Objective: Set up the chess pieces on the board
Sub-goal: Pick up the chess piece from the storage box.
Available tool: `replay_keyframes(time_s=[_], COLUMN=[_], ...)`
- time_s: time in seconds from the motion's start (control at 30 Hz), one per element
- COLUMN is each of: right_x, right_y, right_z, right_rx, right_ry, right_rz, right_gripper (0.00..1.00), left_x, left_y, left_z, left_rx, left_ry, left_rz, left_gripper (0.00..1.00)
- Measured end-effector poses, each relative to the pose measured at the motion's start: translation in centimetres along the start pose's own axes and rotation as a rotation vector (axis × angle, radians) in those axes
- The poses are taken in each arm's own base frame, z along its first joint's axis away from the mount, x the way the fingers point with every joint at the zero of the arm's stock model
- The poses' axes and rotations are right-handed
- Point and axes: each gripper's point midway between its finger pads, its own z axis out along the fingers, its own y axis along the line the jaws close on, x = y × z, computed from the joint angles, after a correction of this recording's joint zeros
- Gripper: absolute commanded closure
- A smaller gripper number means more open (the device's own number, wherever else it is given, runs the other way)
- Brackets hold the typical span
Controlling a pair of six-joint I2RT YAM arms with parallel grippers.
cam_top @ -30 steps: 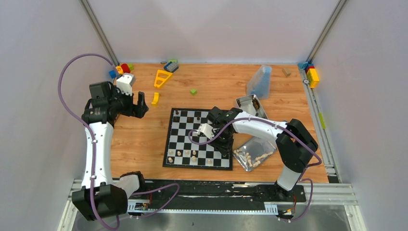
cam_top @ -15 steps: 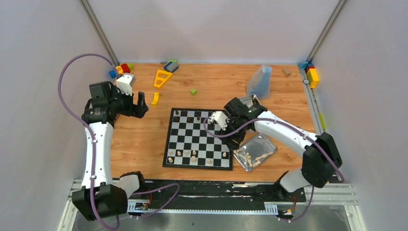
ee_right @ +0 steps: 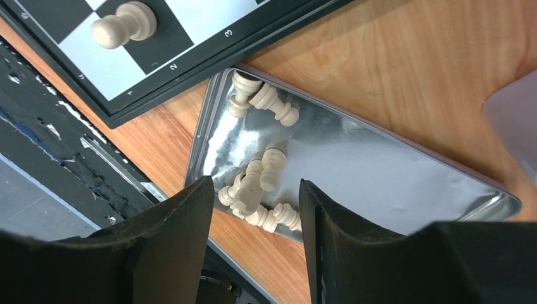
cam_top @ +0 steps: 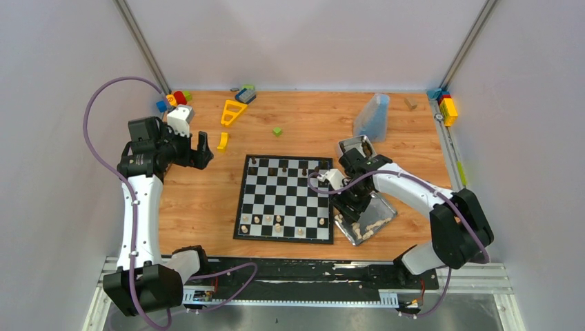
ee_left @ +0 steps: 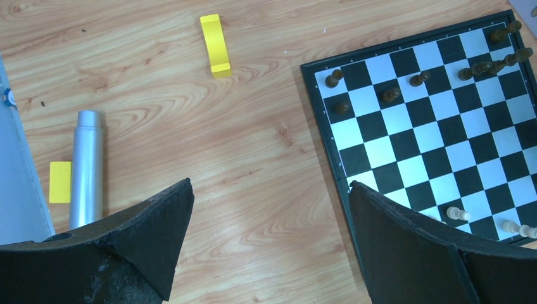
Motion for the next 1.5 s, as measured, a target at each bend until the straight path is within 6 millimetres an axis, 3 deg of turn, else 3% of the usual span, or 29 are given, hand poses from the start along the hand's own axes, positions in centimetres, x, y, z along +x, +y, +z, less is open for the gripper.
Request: replay_keyframes(time_s=[0.23, 0.97, 1.4, 1.5], right_x=[1.1, 1.1, -2.7, -4.5], right_y=[-0.3, -0.6, -1.2, -0.8], right_z=[1.4, 1.8, -0.3, -1.6], right_rx=[-0.014, -0.011, 0.004, -0.003], right_ry=[0.061, 0.073, -0.024, -0.067], right_rz=[0.023, 0.028, 0.003, -0.019], right_gripper=[0.54, 0.92, 0.95, 0.94], left_x=[0.0, 0.0, 0.0, 0.0], left_y=[0.0, 0.0, 0.0, 0.0], left_z=[0.0, 0.0, 0.0, 0.0], left_rx=[0.0, 0.0, 0.0, 0.0], left_ry=[0.0, 0.0, 0.0, 0.0], left_rz=[0.0, 0.0, 0.0, 0.0], left_gripper=[0.0, 0.0, 0.0, 0.0])
